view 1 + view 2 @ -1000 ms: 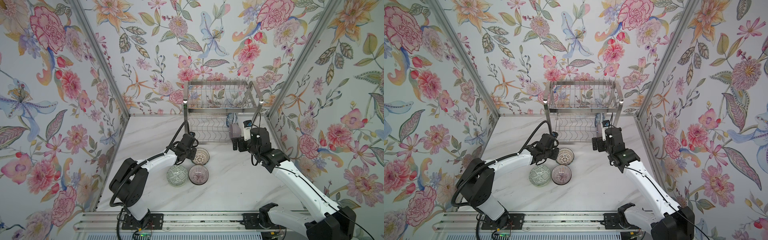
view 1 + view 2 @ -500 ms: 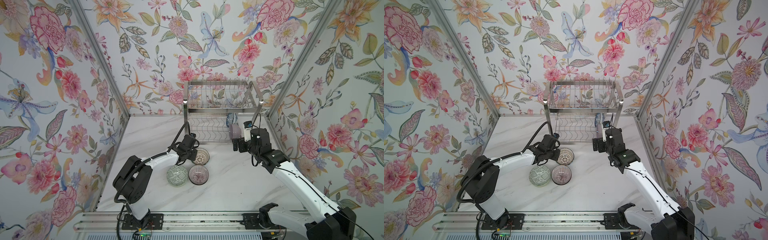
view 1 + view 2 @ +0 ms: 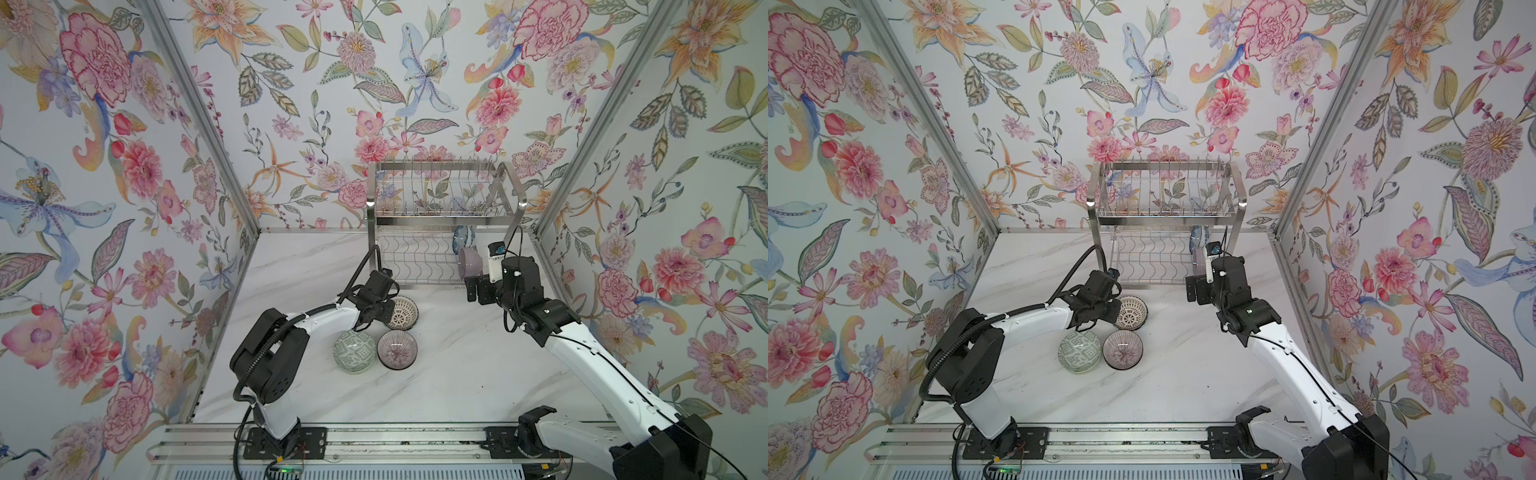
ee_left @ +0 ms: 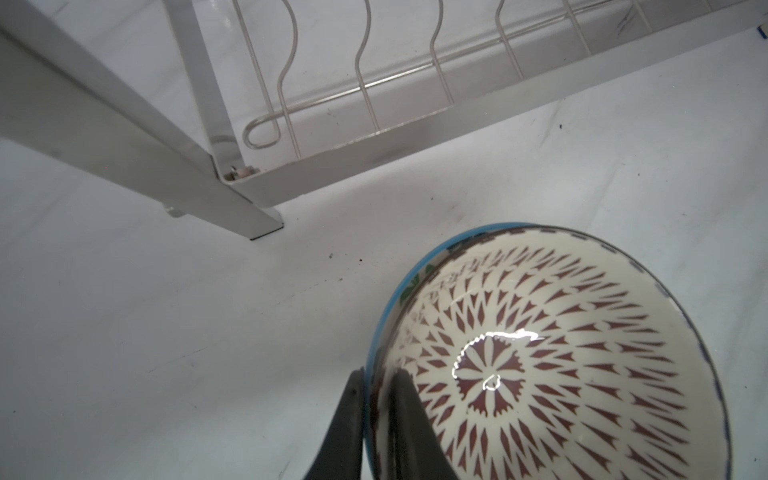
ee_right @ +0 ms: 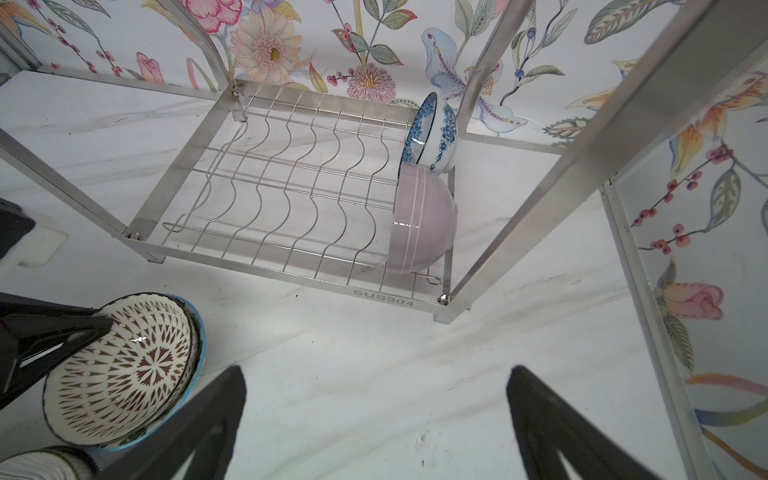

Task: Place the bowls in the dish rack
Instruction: 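Close the left gripper on the rim of the white maroon-patterned bowl, then lift the patterned bowl upright toward the right gripper with the left gripper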

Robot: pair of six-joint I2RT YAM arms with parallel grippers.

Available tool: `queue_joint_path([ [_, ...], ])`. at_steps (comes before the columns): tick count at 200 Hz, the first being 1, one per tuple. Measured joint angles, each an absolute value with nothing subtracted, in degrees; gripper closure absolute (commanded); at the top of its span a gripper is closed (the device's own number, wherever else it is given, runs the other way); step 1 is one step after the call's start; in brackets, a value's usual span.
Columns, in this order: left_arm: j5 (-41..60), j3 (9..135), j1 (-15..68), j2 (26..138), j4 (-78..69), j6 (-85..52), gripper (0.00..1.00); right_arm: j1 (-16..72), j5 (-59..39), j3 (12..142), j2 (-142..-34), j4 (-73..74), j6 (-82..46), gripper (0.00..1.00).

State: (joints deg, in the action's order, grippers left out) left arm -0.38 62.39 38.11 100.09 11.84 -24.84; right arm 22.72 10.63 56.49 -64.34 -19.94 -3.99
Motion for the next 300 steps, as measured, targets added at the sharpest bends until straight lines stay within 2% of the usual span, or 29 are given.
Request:
queue_joint_path([
  [30,-0.40,63.11,38.17,100.14,12.84,-24.67,0.86,22.61,10.11,56.49,-64.34,-19.92,-4.01,0.01],
  [89,-0.36,64.82,38.39,100.14,13.21,-24.45,1.00,22.28,9.61,56.14,-64.95,-19.90,-4.19,0.01],
  [213,-1.02,66.02,38.44,98.85,14.68,-21.98,1.00,21.87,9.19,56.12,-65.36,-19.88,-4.38,0.01],
  [264,-3.84,65.52,38.44,91.57,13.21,-21.63,1.00,21.87,7.25,56.12,-65.36,-19.88,-4.56,0.01],
  [300,-5.87,61.80,38.44,83.11,7.07,-21.43,1.00,21.87,4.12,56.14,-65.34,-19.88,-4.86,0.01],
])
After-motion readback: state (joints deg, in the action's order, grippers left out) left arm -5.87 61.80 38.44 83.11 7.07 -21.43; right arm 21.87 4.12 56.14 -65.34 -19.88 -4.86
